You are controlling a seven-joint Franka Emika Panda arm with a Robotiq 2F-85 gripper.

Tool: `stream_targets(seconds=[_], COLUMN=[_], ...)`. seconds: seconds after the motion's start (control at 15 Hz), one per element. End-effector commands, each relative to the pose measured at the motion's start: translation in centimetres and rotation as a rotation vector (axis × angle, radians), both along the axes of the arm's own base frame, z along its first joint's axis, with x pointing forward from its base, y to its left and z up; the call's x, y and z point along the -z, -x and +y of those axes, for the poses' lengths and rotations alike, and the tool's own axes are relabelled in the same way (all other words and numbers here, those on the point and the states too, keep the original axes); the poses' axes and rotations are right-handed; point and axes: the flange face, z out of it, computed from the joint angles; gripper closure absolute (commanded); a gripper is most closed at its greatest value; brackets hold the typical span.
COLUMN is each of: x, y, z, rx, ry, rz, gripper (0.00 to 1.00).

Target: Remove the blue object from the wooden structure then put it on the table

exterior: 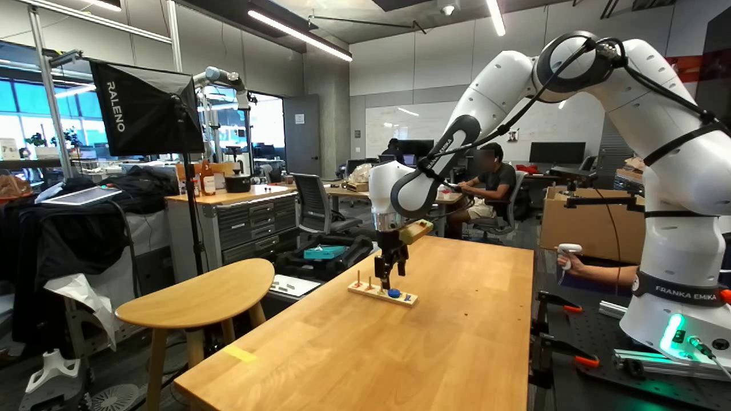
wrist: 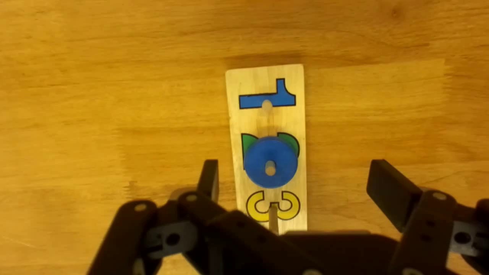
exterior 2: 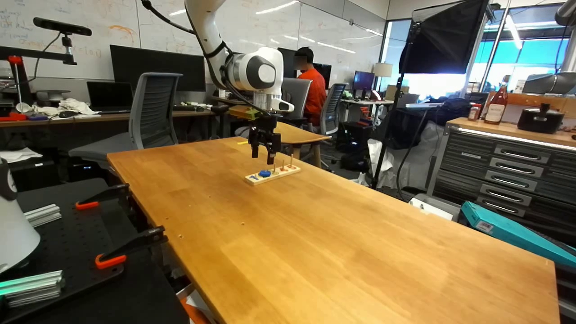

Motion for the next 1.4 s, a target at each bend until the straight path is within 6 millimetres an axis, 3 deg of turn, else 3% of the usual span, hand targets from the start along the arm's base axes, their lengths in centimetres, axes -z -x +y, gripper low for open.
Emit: stream_targets(seconds=[0.0,1.33], x=[1.0,1.6], y=[-0.5,-0.5], z=[0.7,-0.4], rx=[0.033,0.064], ry=[-0.010,0.004], rz=[-0.026,-0.082], gripper=[0.00,0.00])
